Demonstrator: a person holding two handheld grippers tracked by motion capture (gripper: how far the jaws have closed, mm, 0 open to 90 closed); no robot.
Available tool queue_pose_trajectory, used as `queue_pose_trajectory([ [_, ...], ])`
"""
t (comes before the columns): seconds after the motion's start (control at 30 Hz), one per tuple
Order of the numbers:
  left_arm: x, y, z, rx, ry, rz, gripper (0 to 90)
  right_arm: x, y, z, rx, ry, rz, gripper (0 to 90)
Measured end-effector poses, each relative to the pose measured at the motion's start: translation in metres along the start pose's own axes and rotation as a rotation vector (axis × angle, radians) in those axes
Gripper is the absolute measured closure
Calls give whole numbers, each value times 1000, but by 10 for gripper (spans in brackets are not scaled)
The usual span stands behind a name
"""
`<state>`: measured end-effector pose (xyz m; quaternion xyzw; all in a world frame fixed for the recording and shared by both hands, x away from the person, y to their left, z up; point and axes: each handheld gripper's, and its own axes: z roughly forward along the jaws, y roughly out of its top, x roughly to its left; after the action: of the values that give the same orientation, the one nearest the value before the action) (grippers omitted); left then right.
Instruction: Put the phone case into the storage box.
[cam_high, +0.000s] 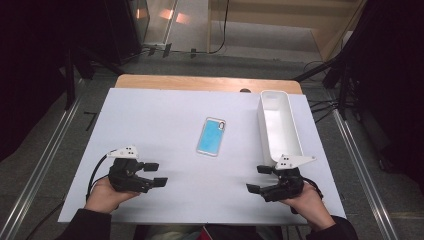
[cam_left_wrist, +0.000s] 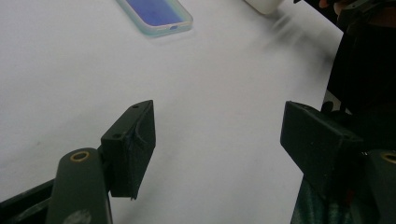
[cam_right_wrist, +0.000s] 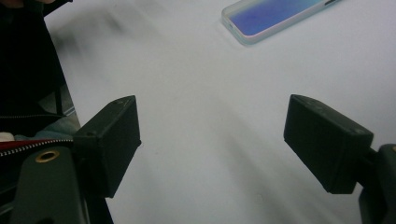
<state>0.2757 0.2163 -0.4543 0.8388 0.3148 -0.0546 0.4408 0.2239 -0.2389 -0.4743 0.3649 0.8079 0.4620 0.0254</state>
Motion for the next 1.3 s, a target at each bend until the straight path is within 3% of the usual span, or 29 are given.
queue_pose_trajectory([
  [1.3, -2, 1, -3, 2, 16, -25, 272, -1, 1, 1, 14, -2, -10, 173],
])
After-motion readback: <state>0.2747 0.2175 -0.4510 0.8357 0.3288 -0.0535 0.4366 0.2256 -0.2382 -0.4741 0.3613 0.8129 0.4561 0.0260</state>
